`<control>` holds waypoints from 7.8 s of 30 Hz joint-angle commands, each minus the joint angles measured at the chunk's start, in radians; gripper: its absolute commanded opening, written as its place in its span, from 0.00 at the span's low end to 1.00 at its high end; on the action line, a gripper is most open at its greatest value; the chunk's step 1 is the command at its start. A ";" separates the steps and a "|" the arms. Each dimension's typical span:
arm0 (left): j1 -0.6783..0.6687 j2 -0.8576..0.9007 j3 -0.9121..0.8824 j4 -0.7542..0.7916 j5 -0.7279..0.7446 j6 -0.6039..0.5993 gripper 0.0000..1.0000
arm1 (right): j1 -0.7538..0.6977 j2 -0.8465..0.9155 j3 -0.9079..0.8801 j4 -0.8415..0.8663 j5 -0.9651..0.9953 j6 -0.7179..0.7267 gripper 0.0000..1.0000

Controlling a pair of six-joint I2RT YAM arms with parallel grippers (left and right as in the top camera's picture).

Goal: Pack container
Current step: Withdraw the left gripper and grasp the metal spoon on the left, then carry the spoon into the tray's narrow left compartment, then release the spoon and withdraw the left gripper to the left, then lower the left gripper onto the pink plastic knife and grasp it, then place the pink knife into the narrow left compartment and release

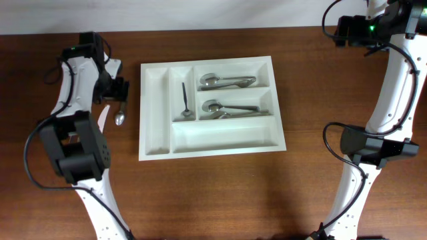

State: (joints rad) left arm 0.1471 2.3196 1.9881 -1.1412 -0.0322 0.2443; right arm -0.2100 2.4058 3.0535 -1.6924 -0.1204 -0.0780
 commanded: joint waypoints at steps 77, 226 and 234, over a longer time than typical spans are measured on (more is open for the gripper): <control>-0.385 0.130 0.430 -0.245 0.120 -0.386 0.02 | -0.006 -0.010 0.001 -0.004 0.002 0.008 0.99; 0.139 -0.270 -0.603 0.347 0.029 0.033 0.04 | -0.006 -0.010 0.001 -0.004 0.002 0.008 0.99; 0.113 -0.270 -0.279 0.110 0.041 -0.076 0.02 | -0.006 -0.010 0.001 -0.004 0.002 0.008 0.99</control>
State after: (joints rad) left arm 0.2794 2.0537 1.5753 -0.9764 0.0032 0.2363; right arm -0.2100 2.4062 3.0535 -1.6924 -0.1204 -0.0772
